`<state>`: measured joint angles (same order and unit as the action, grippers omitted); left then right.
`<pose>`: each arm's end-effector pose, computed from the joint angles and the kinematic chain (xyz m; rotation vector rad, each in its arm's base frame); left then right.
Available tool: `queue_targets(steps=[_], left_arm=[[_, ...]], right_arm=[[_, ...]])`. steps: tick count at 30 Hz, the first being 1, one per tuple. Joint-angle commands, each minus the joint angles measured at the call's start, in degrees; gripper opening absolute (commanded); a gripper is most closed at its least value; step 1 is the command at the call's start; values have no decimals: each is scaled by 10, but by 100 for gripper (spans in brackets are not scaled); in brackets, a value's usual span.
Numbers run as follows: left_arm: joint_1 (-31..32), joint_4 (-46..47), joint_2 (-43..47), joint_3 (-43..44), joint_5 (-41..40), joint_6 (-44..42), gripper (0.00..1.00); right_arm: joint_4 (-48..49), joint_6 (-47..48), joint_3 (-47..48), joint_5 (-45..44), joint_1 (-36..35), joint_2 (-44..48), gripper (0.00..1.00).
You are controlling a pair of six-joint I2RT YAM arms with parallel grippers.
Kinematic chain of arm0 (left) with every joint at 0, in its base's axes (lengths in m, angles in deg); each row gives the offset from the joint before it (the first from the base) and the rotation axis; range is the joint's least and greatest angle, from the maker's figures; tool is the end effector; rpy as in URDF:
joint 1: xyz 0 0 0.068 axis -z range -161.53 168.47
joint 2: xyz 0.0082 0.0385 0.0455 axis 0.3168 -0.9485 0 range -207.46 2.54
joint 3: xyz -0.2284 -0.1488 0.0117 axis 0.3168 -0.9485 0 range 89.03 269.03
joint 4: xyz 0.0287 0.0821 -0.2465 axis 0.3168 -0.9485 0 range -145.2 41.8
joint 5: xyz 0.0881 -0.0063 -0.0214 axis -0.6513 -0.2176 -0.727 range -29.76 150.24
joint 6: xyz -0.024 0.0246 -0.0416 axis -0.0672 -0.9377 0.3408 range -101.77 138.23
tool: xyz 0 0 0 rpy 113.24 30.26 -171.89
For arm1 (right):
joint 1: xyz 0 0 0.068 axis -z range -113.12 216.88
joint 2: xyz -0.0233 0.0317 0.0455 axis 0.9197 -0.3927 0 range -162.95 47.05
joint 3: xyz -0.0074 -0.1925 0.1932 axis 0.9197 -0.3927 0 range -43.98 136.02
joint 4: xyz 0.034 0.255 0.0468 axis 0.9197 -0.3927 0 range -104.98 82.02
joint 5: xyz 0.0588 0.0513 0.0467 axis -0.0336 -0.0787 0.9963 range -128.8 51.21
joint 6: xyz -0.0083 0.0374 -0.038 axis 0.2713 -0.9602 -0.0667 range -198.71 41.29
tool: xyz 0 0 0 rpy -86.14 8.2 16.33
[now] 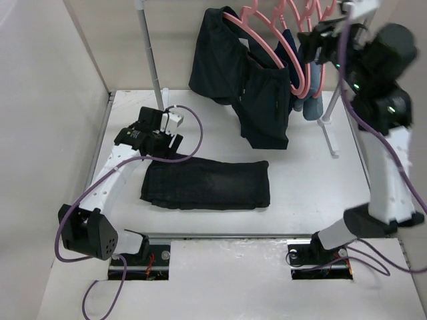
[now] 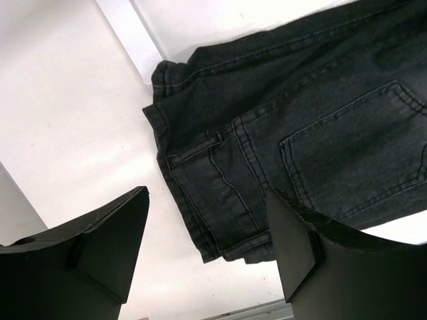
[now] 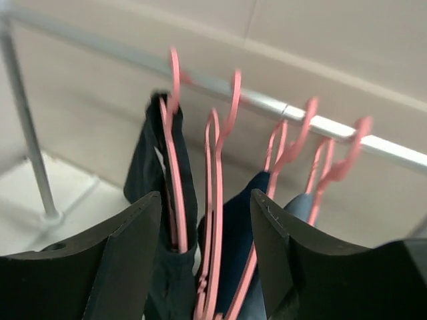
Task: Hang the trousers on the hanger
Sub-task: Pick up the hanger from the clothesline.
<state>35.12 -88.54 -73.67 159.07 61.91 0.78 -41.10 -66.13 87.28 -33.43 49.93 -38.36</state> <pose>0.2703 -0.0819 0.3236 0.7118 2.2733 -0.0280 0.2221 0.0712 0.6184 -0.4200 1.2838 0.1276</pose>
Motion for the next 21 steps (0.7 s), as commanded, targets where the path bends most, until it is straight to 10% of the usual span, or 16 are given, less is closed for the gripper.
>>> queue_targets(steps=[1, 13, 21], left_arm=[[-2, -2, 23, -13, 3, 8, 68], [-2, 3, 39, -32, -4, 8, 68], [-2, 3, 39, -32, -4, 2, 68]], right_arm=[[-6, 19, -7, 73, 30, -74, 60], [4, 14, -26, 73, 43, -140, 52], [34, 9, -73, 83, 38, -126, 0]])
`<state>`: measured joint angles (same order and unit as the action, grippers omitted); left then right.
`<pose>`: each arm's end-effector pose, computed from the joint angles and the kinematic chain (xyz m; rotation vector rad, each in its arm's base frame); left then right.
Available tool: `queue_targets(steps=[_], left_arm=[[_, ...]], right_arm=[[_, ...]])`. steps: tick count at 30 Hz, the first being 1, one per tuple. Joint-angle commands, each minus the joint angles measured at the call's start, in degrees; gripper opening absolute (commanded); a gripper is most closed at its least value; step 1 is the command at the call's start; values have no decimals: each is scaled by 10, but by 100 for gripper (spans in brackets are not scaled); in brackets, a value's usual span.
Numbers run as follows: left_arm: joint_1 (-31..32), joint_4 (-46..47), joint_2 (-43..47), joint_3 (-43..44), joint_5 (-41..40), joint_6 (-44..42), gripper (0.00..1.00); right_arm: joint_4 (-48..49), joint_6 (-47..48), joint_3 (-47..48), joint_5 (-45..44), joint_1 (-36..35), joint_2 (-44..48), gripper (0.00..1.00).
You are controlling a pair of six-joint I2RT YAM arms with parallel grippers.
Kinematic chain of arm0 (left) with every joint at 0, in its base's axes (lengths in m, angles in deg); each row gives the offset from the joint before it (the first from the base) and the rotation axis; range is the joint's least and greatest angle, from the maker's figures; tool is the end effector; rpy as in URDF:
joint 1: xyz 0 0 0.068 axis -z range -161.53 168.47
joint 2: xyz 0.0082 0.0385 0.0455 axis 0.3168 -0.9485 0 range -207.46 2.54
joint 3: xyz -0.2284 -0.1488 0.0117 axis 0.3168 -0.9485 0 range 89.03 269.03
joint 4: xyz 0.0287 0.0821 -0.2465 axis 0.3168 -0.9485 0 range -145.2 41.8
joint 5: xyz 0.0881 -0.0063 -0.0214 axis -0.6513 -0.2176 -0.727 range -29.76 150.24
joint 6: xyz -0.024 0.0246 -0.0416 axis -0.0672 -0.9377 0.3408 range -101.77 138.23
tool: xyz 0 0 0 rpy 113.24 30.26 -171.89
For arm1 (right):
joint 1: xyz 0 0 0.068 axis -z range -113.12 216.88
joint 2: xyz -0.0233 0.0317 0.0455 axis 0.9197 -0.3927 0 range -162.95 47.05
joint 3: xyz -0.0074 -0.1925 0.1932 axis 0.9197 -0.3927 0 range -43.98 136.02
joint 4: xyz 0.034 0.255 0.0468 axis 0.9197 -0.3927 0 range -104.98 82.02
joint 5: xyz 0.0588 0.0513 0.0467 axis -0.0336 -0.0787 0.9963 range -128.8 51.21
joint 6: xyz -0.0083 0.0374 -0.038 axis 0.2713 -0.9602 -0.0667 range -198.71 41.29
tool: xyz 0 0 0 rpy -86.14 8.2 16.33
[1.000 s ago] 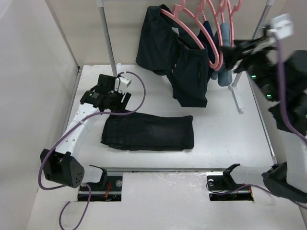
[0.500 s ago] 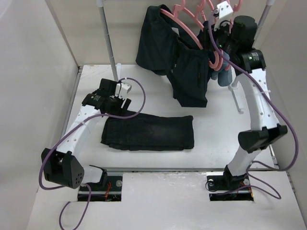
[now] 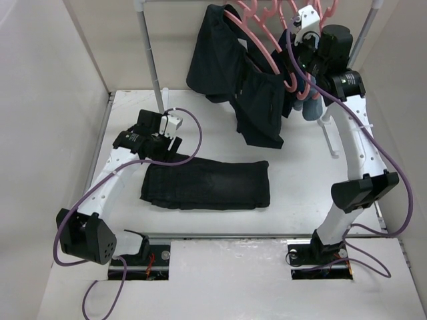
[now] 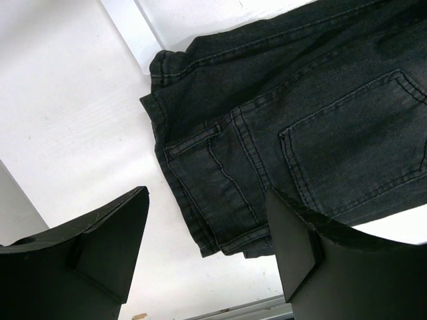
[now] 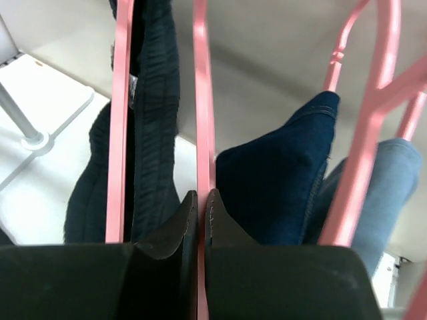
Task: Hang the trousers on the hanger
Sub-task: Pick up the hanger from the clothesline.
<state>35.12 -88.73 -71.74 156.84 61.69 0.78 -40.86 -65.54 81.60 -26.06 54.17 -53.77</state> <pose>0.2616 -0.0791 0.3194 0.7125 2.2822 -0.0236 0.3636 0.0901 0.5146 -0.5424 1.6243 0.1844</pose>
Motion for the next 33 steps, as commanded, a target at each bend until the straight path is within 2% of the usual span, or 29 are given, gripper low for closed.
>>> queue_targets(steps=[1, 10, 11, 12, 15, 19, 21, 22, 25, 28, 32, 33], left_arm=[[-2, 5, 19, -9, -1, 2, 68], [-2, 5, 19, -15, -7, 2, 68], [-2, 5, 19, -15, -7, 2, 68], [-2, 5, 19, -15, -7, 2, 68], [-2, 5, 19, -15, -7, 2, 68], [-2, 0, 19, -15, -7, 2, 68], [-2, 0, 19, -15, -7, 2, 68], [-2, 0, 19, -15, -7, 2, 68], [-2, 0, 25, -15, -7, 2, 68], [-2, 0, 30, -21, -12, 2, 70], [-2, 0, 30, -26, -22, 2, 70], [-2, 0, 30, -26, -22, 2, 70]], right_arm=[[39, 3, -22, -2, -10, 33, 0], [62, 3, -45, -44, -21, 56, 0], [56, 3, -45, -44, -21, 56, 4], [55, 3, -45, -50, -21, 48, 24], [43, 3, -45, -63, -21, 34, 42], [38, 3, -32, -71, -21, 12, 46], [38, 3, -27, -71, -21, 3, 39], [38, 3, -27, -71, -21, 3, 24], [38, 3, -27, -64, -21, 6, 0], [59, 3, -46, -91, -43, 34, 0], [86, 3, -80, -182, -78, 83, 0], [96, 3, -90, -237, -98, 97, 0]])
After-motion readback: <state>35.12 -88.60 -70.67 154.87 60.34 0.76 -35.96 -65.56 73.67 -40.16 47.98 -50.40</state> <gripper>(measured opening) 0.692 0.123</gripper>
